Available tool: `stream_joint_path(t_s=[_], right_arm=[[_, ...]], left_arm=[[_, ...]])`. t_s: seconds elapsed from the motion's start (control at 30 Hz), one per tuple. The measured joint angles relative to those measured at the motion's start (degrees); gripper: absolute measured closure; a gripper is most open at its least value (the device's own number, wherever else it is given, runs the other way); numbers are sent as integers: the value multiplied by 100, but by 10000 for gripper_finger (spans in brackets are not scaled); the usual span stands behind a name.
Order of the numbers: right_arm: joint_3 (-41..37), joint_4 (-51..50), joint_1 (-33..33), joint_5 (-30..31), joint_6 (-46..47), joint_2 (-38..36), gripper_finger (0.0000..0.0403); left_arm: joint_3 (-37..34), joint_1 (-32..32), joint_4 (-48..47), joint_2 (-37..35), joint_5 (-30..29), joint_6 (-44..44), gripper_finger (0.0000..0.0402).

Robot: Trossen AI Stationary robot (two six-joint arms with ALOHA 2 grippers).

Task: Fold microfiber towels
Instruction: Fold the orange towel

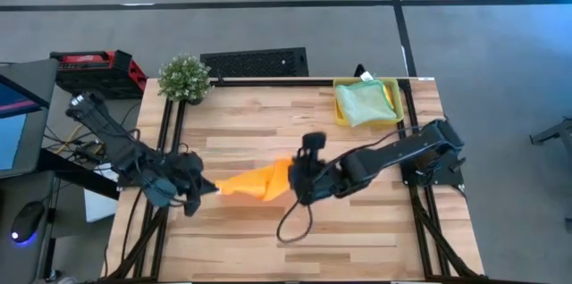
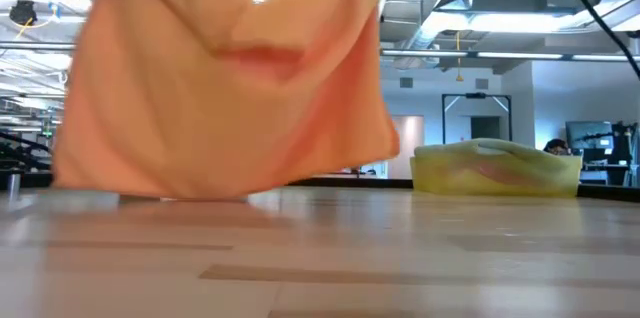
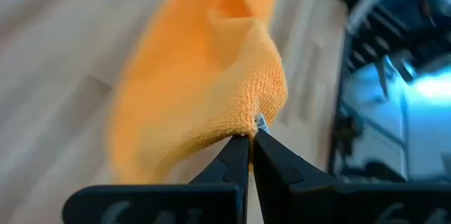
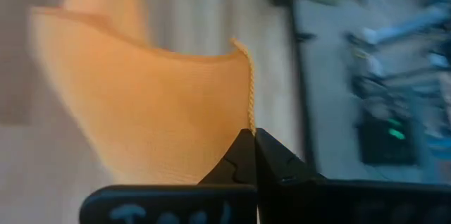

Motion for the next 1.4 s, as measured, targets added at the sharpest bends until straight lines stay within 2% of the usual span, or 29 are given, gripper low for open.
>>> stream_joint_path(t_s=[0.13, 0.3, 0.57, 0.67, 0.8, 1.07, 1.17, 1.4], right_arm=[[3, -120, -204, 631, 43, -191, 398], [-1, -135, -690, 790, 41, -213, 398], [-143, -32, -1344, 1080, -55, -205, 397], [-146, -199, -1292, 731, 63, -209, 397], [-600, -213, -1111, -235, 508, -211, 397], [-1599, -88, -427, -1330, 1577, -200, 397], [-1912, 200, -111, -1603, 1798, -200, 397], [-2247, 700, 423, -1627, 2098, -202, 397]], left_arm=[[5, 337, -344, -256, -605, 0, 401], [5, 1123, -395, -488, -1063, 519, 401], [5, 2486, 103, -667, -712, 1895, 401], [-52, 2653, 115, -628, -380, 2073, 401], [-334, 2627, 85, -457, 365, 1724, 401], [-759, 2050, 65, 69, 1540, 488, 401], [-846, 1737, 99, 340, 1805, -99, 401], [-904, 1134, 141, 1058, 2114, -1153, 401]])
